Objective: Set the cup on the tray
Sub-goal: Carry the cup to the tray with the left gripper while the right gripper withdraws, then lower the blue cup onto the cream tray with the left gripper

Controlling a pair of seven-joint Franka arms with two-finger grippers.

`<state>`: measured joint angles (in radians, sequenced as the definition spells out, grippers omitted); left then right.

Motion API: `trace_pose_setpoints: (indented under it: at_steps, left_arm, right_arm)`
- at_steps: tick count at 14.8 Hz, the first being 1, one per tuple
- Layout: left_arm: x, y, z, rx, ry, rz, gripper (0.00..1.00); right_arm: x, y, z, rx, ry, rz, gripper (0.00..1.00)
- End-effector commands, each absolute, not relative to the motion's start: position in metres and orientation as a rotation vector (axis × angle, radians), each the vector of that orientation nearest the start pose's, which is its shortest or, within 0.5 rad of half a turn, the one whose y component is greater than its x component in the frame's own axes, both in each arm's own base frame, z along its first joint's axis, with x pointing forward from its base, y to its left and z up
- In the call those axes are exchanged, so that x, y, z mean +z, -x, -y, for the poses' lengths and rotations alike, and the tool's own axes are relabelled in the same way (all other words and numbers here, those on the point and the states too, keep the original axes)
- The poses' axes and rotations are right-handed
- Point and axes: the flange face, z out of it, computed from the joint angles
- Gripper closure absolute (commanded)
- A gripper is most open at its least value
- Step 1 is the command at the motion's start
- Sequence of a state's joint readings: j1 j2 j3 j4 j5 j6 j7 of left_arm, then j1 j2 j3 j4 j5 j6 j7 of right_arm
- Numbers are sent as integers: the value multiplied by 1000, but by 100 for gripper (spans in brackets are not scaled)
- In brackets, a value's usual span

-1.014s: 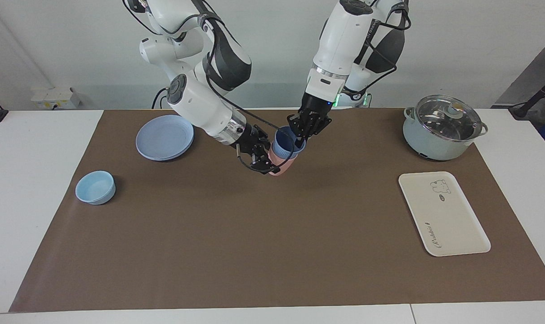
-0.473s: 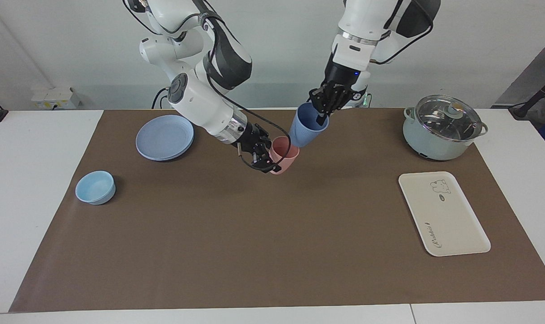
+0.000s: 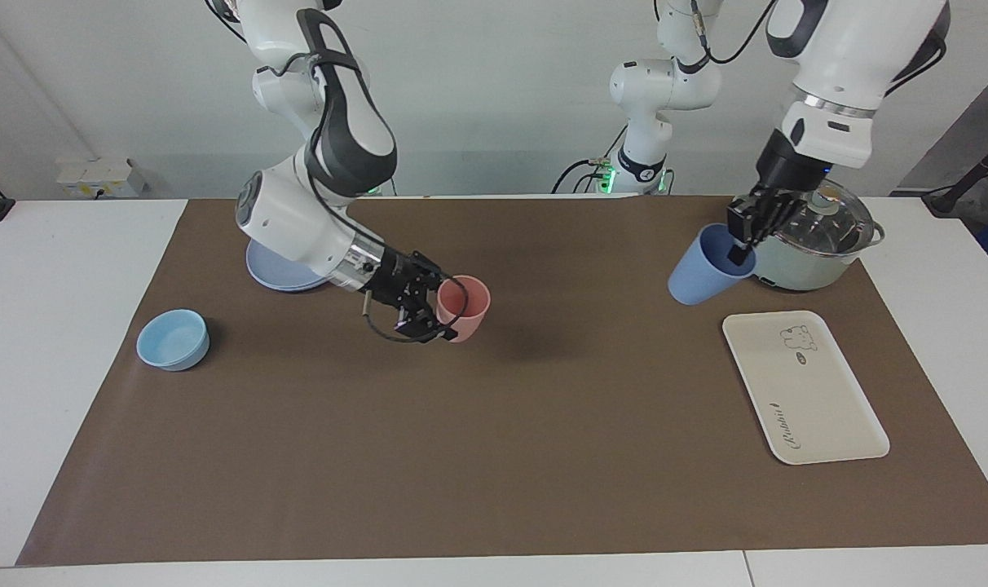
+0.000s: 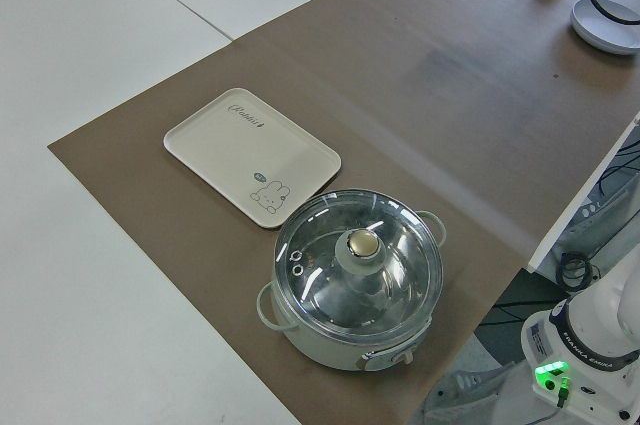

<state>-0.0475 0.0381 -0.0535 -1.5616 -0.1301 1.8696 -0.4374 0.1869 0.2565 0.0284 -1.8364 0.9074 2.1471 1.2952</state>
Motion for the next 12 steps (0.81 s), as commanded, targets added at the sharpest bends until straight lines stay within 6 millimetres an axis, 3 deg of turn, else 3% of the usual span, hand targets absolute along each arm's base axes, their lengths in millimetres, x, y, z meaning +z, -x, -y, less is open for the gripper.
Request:
trace_pose_setpoints:
  at_steps: [1,3,5,6,7,9,12]
  left_arm:
    - [589,-587,-33,-469,3222,583,100]
    - [535,-601,-94,-509,3184,575,100]
    - [489,-615,-127,-541,3159,552,100]
    - [472,-608,-149,-535,3146,540,100]
    - [453,-600,-159,-534,3139,491,100]
    - [409,-580,-161,-532,3123,452,100]
    - [377,-581,-150,-581,3106,439,100]
  right_arm:
    - [382,-611,-104,711,1711,-1729,100]
    - [363,-613,-58,684,1753,-1649,100]
    - [338,-612,-4,701,1767,-1598,100]
    - [329,-610,16,705,1769,-1583,100]
    - [318,-609,37,707,1774,-1561,100]
    - [302,-612,76,699,1812,-1526,100]
    - [287,-610,94,705,1796,-1555,100]
